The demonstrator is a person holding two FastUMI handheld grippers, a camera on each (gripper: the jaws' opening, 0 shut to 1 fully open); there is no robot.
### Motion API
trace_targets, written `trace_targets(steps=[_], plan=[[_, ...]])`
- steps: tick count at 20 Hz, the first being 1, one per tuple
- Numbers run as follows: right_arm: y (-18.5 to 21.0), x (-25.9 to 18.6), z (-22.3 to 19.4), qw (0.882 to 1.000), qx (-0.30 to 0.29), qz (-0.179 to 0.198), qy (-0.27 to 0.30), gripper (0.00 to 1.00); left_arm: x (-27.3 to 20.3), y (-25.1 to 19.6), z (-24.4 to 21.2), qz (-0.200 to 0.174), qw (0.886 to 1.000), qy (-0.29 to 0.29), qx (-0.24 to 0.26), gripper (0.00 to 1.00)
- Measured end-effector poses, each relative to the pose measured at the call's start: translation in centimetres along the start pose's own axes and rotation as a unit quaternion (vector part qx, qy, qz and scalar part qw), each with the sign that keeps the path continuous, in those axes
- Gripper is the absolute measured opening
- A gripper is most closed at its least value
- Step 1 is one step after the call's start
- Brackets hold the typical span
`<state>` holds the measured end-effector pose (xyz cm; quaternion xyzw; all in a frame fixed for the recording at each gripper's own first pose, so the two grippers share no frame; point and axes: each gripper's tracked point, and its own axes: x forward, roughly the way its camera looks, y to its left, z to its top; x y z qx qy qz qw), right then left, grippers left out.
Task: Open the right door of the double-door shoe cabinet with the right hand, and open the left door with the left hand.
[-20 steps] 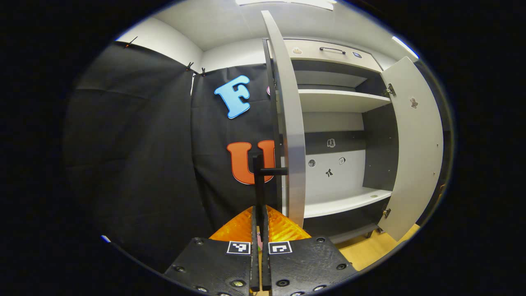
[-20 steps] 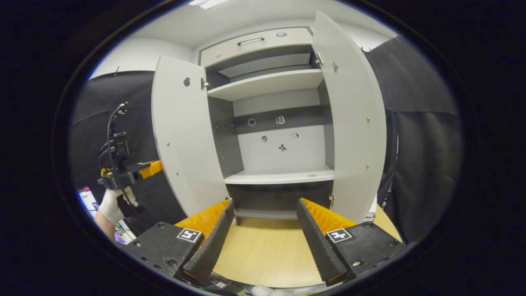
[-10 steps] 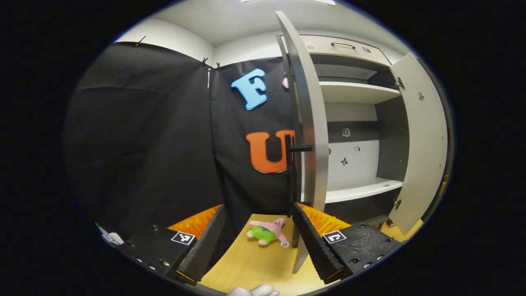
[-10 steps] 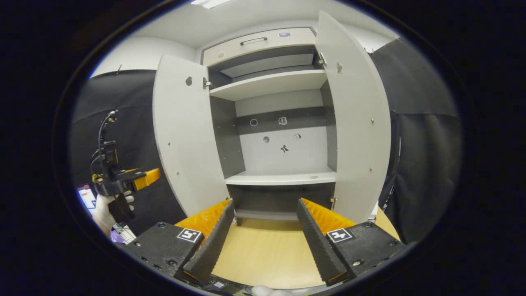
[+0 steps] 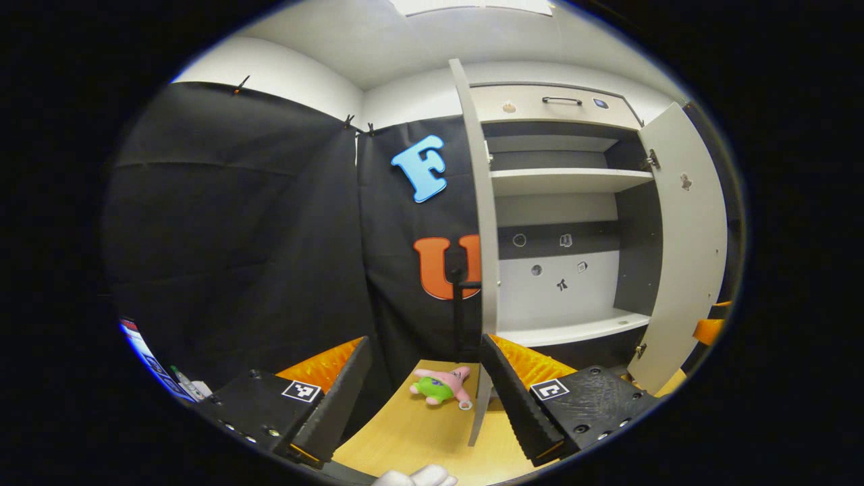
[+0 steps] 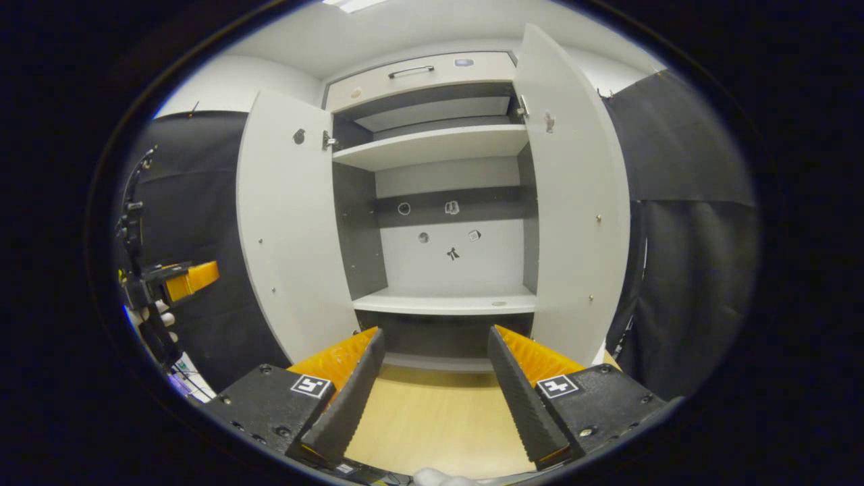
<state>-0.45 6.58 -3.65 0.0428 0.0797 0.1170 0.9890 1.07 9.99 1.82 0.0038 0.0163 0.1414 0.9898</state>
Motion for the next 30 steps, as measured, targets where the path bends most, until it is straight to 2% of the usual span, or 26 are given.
trace_targets(steps=[4,8,13,18,21,22,23,26,27,30], plan=[[-0.9,-0.5,0.6,1.0,0.001,-0.011,-0.009,0.96,-0.2,-4.8,1.3,-0.033,0.999,-0.017,0.019,0.96],[-2.1,-0.7,0.6,0.999,-0.017,-0.032,-0.015,0.96,-0.9,-10.0,-0.5,-0.08,0.997,0.0,0.014,0.96],[-3.3,-0.9,0.1,0.999,-0.016,-0.048,-0.011,0.96,-2.0,-14.3,-3.7,-0.113,0.993,0.027,0.008,0.96],[-4.3,-0.9,0.5,0.998,-0.017,-0.064,-0.016,0.96,-2.8,-15.5,-4.4,-0.127,0.991,0.032,0.006,0.97],[-4.3,-0.7,0.7,0.998,-0.016,-0.066,-0.019,0.96,-2.6,-15.3,-3.9,-0.127,0.992,0.027,0.003,0.96],[-4.3,-0.6,0.7,0.997,-0.016,-0.066,-0.02,0.96,-2.5,-15.2,-3.8,-0.127,0.992,0.028,0.001,1.0],[-4.3,-0.6,0.7,0.997,-0.016,-0.067,-0.02,0.96,-2.4,-15.1,-3.7,-0.127,0.992,0.027,0.0,0.96],[-4.4,-0.4,0.9,0.997,-0.014,-0.069,-0.022,0.96,-2.4,-14.8,-3.7,-0.123,0.992,0.026,0.0,0.96],[-4.3,-0.4,0.9,0.997,-0.014,-0.069,-0.022,0.96,-2.3,-14.7,-3.7,-0.122,0.992,0.026,0.0,1.0],[-4.2,-0.1,1.1,0.997,-0.011,-0.07,-0.026,0.96,-1.8,-14.4,-3.6,-0.12,0.992,0.026,0.0,1.0]])
